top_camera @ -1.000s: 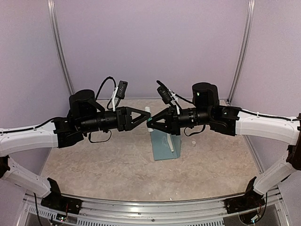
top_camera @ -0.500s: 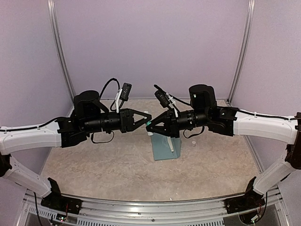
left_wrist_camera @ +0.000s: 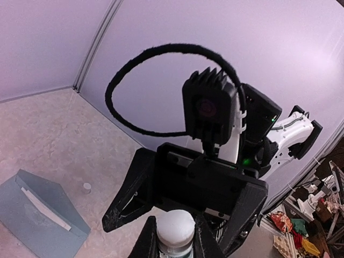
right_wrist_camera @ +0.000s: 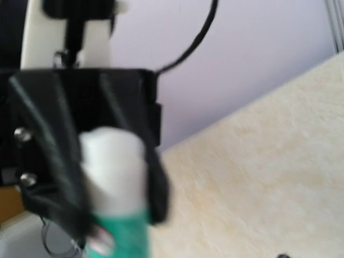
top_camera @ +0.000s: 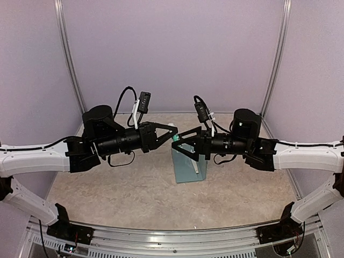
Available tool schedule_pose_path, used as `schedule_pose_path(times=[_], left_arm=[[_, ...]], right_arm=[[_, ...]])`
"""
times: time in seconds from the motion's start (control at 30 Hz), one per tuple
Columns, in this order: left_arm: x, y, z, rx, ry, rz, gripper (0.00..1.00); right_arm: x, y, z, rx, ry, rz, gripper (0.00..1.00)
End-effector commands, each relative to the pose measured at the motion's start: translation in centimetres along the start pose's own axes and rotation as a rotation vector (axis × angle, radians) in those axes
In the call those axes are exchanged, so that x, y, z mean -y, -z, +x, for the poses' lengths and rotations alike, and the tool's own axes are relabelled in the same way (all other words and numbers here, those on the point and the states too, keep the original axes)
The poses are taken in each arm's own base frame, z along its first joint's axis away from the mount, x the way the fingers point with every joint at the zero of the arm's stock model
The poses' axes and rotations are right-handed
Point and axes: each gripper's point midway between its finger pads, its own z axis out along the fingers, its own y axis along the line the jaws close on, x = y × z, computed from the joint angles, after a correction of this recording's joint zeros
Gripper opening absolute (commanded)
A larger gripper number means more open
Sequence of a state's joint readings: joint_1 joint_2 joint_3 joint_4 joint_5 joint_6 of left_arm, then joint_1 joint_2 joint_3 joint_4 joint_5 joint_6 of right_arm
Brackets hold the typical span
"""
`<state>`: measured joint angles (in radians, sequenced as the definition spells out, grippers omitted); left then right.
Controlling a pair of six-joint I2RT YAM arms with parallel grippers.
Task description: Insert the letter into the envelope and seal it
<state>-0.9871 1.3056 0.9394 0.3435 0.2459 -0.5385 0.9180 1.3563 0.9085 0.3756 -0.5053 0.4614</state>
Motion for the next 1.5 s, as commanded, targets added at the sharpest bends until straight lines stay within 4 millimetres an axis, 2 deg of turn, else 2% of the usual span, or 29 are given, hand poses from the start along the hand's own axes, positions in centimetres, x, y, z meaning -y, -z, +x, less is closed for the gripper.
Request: schedule_pose_path(times=[0.0,0.17,0.43,1.03,1.07,1.1,1.2,1.23,1.33,1.47], left_arm=[[3.1,1.3,-4.8,0.221,-0.043,0.052,0.00],[4.4,2.1,-6.2,0.321,-0.054,0.074,0.00],[4.8,2.4,-6.7,0.349,-0.061,0.078,0.00],[4.3,2.1,-5.7,0.326,-0.067,0.068,0.00],[4.1,2.0,-5.5,0.316,-0.069,0.061,0.03],[3.9,1.9,-5.3,0.306,-0.071,0.052,0.12],[2.2,2.0,-4.0,0.261,-0.067,-0.012,0.56],[1.5,2.2,-3.5,0.246,-0.062,-0.035,0.66],[-1.1,3.1,-2.1,0.195,-0.039,-0.104,0.79],[-4.2,3.7,-0.8,0.144,-0.011,-0.170,0.80]], right_arm=[[-2.3,1.3,-4.3,0.265,-0.096,-0.092,0.80],[-3.9,1.7,-5.6,0.374,-0.140,-0.189,0.76],[-6.0,1.3,-7.5,0.420,-0.140,-0.305,0.54],[-6.4,1.0,-8.3,0.432,-0.138,-0.326,0.18],[-6.2,1.1,-8.2,0.433,-0.135,-0.310,0.16],[-5.9,1.2,-8.2,0.434,-0.129,-0.281,0.15],[-3.6,1.6,-8.0,0.409,-0.122,-0.132,0.11],[-2.4,1.6,-7.6,0.384,-0.129,-0.057,0.10],[1.8,2.7,-6.3,0.308,-0.144,0.172,0.08],[7.3,5.1,-3.6,0.180,-0.186,0.433,0.06]])
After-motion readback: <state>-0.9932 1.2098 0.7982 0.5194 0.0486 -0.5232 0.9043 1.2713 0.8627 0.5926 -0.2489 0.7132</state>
